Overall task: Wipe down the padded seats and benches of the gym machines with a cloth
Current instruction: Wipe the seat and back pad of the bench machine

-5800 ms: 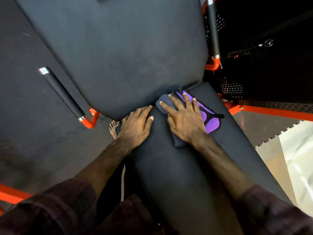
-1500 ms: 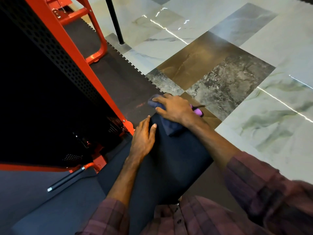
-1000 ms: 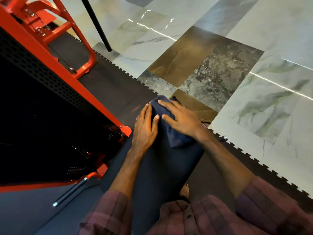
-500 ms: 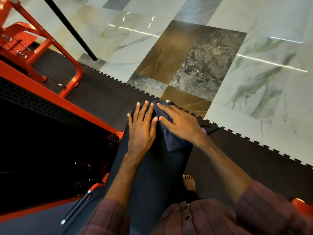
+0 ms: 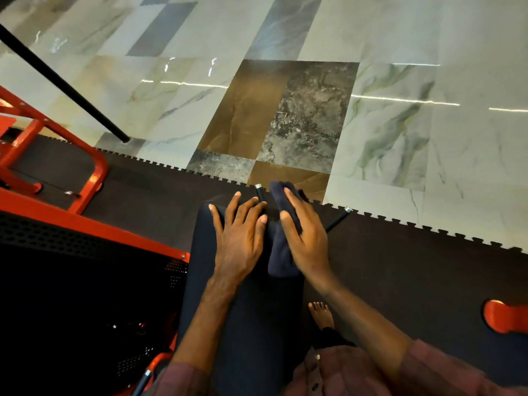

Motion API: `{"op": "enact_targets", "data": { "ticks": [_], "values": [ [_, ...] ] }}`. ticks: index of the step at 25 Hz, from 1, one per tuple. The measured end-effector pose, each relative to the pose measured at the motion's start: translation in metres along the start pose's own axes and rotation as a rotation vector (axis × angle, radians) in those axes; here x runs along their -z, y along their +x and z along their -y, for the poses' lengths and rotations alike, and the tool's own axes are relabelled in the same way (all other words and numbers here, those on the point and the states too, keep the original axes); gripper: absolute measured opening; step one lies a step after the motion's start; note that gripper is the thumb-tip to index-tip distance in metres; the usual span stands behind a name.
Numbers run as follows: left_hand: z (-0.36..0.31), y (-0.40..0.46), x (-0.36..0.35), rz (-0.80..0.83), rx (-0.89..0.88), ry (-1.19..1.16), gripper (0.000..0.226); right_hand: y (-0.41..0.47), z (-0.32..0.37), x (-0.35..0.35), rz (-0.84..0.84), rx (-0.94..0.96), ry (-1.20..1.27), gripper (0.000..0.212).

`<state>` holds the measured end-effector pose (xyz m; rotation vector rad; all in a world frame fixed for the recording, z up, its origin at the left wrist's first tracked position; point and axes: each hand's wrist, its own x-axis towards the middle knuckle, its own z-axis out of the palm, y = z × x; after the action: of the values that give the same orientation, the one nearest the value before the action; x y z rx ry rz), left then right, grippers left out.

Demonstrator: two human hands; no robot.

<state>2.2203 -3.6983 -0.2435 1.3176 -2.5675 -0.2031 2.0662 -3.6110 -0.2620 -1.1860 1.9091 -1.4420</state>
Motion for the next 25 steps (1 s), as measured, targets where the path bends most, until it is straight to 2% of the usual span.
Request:
{"op": "enact_targets", "data": {
  "ticks": [3, 7, 10, 12, 15, 18, 19, 22, 23, 25],
  "values": [
    [-0.001, 0.0, 0.001, -0.016, -0.002, -0.037, 0.046, -0.07, -0.014, -0.008, -0.054, -0.053, 0.104, 0.061],
    [-0.004, -0.002, 0.0, -0.045, 0.004, -0.053, 0.047, -0.039, 0.001, -0.006, -0.071, -0.167, 0.129, 0.059],
    [-0.004, -0.005, -0.003, -0.049, 0.009, -0.065, 0.049, -0.052, 0.005, -0.014, -0.115, -0.153, 0.104, 0.061],
    [-0.006, -0.011, -0.005, -0.06, -0.009, -0.062, 0.05, -0.101, -0.007, -0.019, -0.054, -0.196, 0.047, 0.068],
    [-0.014, -0.026, -0.008, -0.072, -0.065, -0.049, 0.052, -0.13, -0.022, -0.017, 0.086, -0.38, 0.184, 0.072],
    [-0.018, -0.044, -0.016, -0.091, -0.077, -0.065, 0.056, -0.096, -0.02, -0.016, -0.001, -0.334, 0.228, 0.071],
    [-0.018, -0.05, -0.019, -0.096, -0.066, -0.069, 0.058, -0.094, -0.019, -0.018, -0.017, -0.298, 0.196, 0.071],
    [-0.022, -0.071, -0.028, -0.1, -0.027, -0.085, 0.061, -0.137, -0.035, -0.018, 0.015, -0.202, -0.22, 0.071],
    [-0.023, -0.078, -0.031, -0.098, -0.015, -0.092, 0.061, -0.156, -0.044, -0.016, 0.046, -0.162, -0.287, 0.073],
    [-0.024, -0.094, -0.037, -0.088, 0.019, -0.097, 0.062, -0.164, -0.054, -0.016, 0.111, -0.176, -0.217, 0.079]
  ]
}}
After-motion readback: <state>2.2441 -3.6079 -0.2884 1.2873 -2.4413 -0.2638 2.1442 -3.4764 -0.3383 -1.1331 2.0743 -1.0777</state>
